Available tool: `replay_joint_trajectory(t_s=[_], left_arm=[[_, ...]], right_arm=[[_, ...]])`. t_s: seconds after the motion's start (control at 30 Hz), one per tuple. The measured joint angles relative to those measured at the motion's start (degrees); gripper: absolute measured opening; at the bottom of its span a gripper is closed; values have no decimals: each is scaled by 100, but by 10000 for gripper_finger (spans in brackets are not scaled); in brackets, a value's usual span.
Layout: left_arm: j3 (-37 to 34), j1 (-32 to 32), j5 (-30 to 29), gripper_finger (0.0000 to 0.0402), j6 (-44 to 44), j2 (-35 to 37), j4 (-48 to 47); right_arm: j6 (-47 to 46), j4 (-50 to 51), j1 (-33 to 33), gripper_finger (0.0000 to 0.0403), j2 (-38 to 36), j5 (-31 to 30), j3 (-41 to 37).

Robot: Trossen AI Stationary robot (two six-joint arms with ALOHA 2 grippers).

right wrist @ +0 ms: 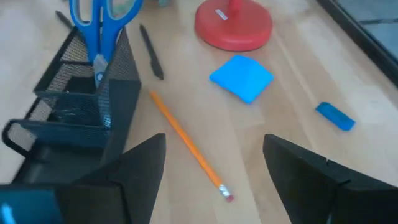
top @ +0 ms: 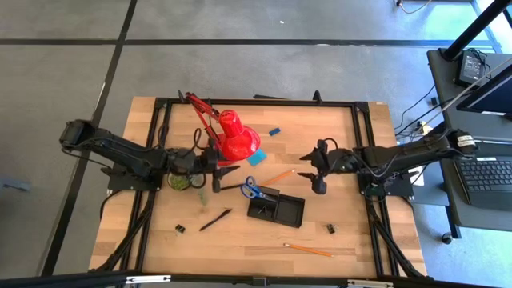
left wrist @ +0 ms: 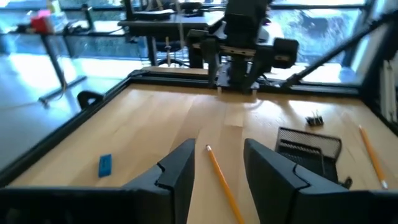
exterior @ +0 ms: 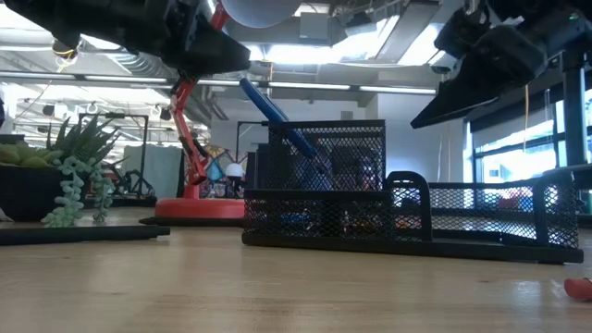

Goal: Pick and place office supplies into organizer
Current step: Put the top black mechanical pen into the desk organizer

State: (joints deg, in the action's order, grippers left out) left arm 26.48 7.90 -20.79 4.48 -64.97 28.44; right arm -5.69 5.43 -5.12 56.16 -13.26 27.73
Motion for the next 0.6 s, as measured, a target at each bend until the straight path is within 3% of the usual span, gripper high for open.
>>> replay_joint_trajectory(t_s=[0.17,0.4,0.6], left_arm=[[0,-344,-21,132,723,0,34],[2,-698,-3,132,829,0,-203],[2,-719,839,132,500,0,-713]], right_arm=[[142,-17,604,273,0,95,0],[717,237,1038,273,-1,97,0],[740,617,1208,273,-2,90,0]])
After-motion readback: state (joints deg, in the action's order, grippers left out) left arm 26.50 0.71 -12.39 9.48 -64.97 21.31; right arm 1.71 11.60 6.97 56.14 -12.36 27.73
